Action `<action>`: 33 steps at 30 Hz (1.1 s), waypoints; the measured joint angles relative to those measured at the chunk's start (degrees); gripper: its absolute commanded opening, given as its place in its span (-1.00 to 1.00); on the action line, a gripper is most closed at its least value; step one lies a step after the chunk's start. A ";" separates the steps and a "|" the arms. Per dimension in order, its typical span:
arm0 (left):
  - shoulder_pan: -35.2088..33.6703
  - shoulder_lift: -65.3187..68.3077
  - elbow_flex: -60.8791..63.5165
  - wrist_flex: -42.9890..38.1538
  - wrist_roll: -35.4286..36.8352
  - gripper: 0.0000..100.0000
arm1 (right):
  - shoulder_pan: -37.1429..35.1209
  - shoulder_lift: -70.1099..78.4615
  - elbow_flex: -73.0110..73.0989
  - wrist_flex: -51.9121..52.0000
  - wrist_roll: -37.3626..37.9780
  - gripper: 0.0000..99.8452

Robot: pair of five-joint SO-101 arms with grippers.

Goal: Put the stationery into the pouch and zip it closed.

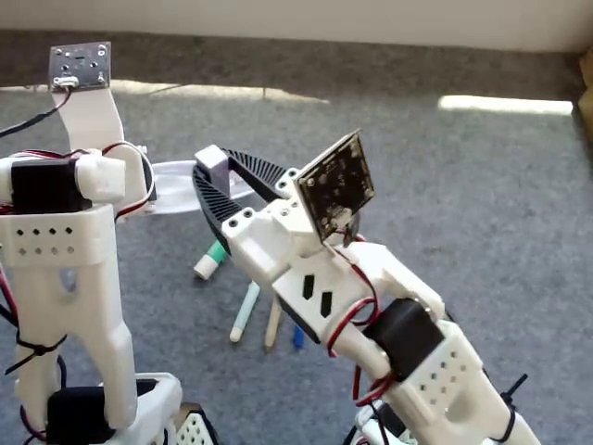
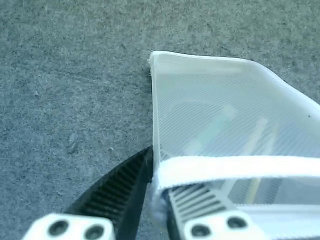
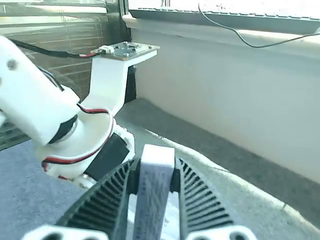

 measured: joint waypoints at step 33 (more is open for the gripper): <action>0.00 0.09 1.14 0.00 0.00 -0.99 | 0.53 4.22 28.84 -41.23 10.02 -0.95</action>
